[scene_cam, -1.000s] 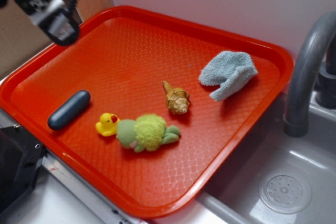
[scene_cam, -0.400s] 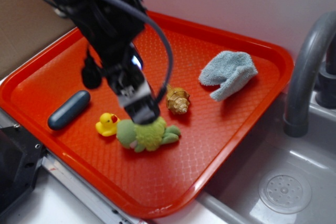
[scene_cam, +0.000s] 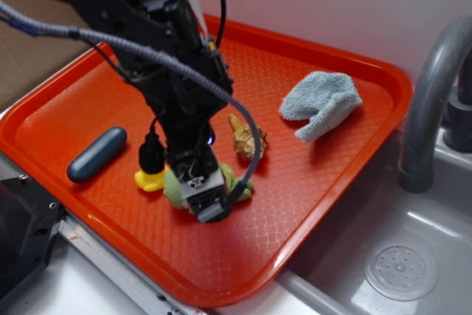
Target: Grab the green animal.
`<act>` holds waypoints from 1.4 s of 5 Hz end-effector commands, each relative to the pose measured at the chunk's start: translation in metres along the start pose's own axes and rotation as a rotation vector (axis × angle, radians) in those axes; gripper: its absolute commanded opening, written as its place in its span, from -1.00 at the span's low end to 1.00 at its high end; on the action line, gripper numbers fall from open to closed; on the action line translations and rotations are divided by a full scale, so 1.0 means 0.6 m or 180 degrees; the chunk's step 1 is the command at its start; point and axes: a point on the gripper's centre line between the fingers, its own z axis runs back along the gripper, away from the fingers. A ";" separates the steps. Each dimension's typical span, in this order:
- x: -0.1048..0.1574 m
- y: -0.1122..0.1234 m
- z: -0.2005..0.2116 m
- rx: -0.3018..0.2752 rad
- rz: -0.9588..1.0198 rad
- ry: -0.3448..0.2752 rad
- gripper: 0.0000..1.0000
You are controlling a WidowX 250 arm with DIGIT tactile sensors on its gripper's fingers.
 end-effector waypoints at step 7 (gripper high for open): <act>-0.041 0.030 -0.067 0.0118 0.0125 0.0371 -1.00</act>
